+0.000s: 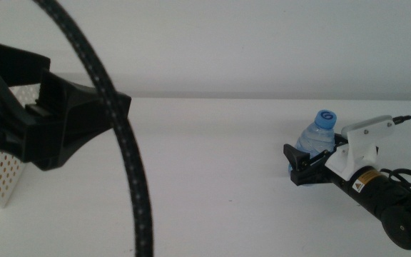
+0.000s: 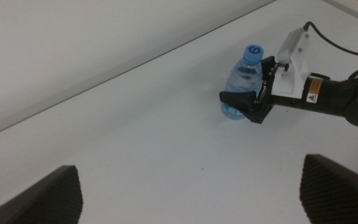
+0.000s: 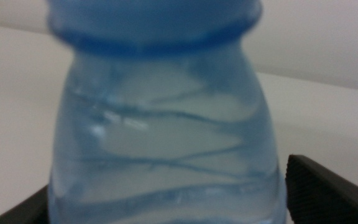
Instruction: Use arms to grab the bottles and put them into the dustbin to the left of the table.
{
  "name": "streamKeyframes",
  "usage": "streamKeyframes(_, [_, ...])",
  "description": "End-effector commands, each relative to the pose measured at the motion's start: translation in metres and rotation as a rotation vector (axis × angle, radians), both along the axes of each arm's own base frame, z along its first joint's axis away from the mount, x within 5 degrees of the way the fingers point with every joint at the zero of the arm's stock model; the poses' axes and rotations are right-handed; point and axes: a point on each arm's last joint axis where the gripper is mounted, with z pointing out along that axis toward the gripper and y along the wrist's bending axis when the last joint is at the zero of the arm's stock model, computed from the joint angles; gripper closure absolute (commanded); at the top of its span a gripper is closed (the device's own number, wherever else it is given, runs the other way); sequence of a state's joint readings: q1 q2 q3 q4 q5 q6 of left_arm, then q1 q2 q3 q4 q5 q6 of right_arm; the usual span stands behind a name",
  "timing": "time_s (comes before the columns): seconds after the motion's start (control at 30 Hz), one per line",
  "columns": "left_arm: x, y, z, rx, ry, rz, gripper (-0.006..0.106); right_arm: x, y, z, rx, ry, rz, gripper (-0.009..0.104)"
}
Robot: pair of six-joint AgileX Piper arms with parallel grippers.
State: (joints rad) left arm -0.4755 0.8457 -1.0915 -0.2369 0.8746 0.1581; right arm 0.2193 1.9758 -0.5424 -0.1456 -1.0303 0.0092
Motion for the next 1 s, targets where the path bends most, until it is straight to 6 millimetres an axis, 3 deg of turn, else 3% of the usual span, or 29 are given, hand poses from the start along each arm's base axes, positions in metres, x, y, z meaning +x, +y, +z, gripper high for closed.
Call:
streamKeyframes(0.0, [-0.001,0.0,0.004,-0.024,-0.02,0.002,0.007,0.004,0.002,0.0,-0.01,-0.01,0.016,0.016])
streamKeyframes(0.13, [-0.001,0.0,0.005,-0.025,-0.022,0.002,0.007,0.005,0.002,-0.003,-0.026,0.029,0.015,0.027])
streamKeyframes(0.23, [-0.001,0.0,0.005,-0.026,-0.024,0.003,0.007,0.004,0.003,-0.005,-0.038,0.055,0.021,0.041])
streamKeyframes(0.4, [-0.001,0.0,0.005,-0.027,-0.025,0.003,0.007,0.002,0.015,-0.002,-0.054,0.04,0.105,0.096])
streamKeyframes(0.57, [-0.001,0.0,0.005,-0.027,-0.025,0.003,0.007,0.013,0.057,0.026,-0.072,-0.035,0.246,0.097])
streamKeyframes(0.73, [-0.001,0.0,0.005,-0.027,-0.025,0.003,0.007,0.036,0.121,0.046,-0.128,-0.002,0.389,0.097])
streamKeyframes(0.83, [-0.001,0.0,0.005,-0.027,-0.025,0.003,0.007,0.052,0.158,0.06,-0.079,-0.027,0.436,0.097])
streamKeyframes(0.97, [-0.001,0.0,0.005,-0.027,-0.025,0.003,0.007,0.066,0.201,0.064,-0.022,-0.012,0.49,0.097])
